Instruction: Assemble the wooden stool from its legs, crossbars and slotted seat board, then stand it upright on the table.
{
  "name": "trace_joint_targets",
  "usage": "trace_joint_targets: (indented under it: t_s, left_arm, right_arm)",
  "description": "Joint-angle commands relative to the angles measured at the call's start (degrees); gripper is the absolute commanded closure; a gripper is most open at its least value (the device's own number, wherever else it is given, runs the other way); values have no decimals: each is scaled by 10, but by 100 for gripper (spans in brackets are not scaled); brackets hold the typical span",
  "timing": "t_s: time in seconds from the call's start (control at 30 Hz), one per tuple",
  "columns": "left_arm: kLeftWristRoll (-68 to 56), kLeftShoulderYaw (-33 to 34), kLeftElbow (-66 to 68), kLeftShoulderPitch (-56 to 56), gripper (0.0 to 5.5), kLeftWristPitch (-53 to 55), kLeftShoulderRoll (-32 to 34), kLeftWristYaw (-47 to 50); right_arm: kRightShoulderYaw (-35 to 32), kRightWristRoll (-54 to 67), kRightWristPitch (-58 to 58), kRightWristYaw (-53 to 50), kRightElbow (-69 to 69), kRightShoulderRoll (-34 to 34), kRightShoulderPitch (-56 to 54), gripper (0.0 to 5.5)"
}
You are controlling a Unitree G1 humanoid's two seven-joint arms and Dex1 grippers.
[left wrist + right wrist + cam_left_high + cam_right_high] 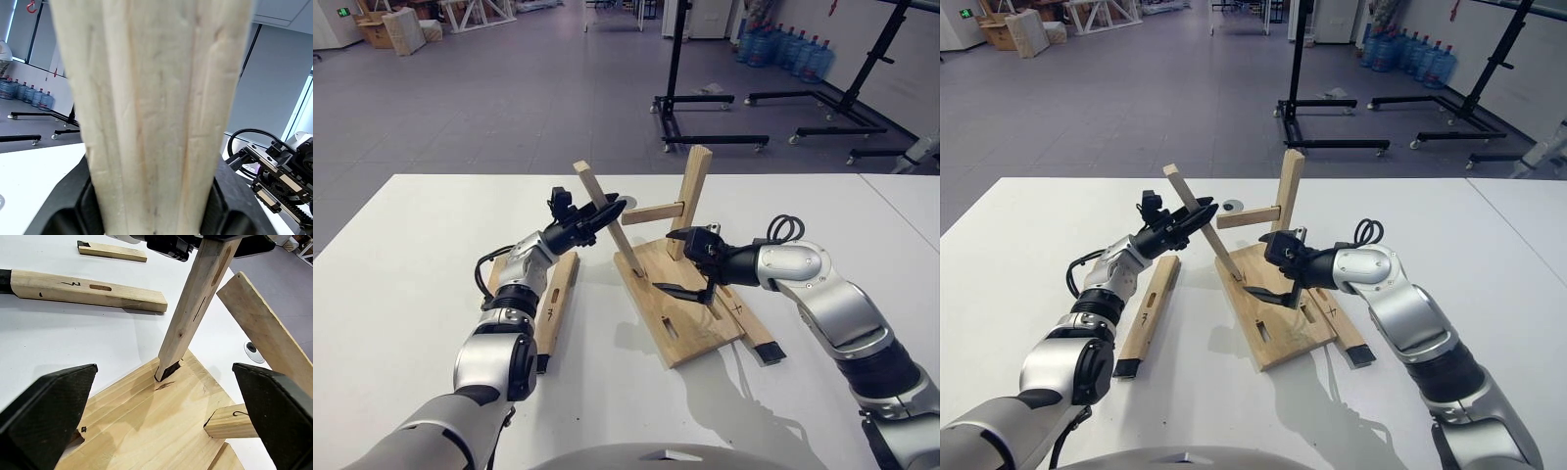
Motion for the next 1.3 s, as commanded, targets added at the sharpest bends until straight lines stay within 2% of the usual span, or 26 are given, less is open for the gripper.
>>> trace_joint_targets:
  t_s: [0.03,0.6,0.9,1.3]
  left_arm:
    - [10,7,-3,-11,349,-14,18,15]
    - [41,-32,-27,10,349,-11,25,-5]
    - [35,-14,-20,-6,349,-7,37,4]
    - [82,-68,-26,12,349,-32,42,-5]
  right_arm:
    - [2,-2,6,-2,-4,0,-10,41]
    - [1,-2,4,-3,-5,-1,-7,41]
    - [3,-3,6,-5,-5,2,-10,41]
    - [3,-2,8,-5,-8,2,-8,41]
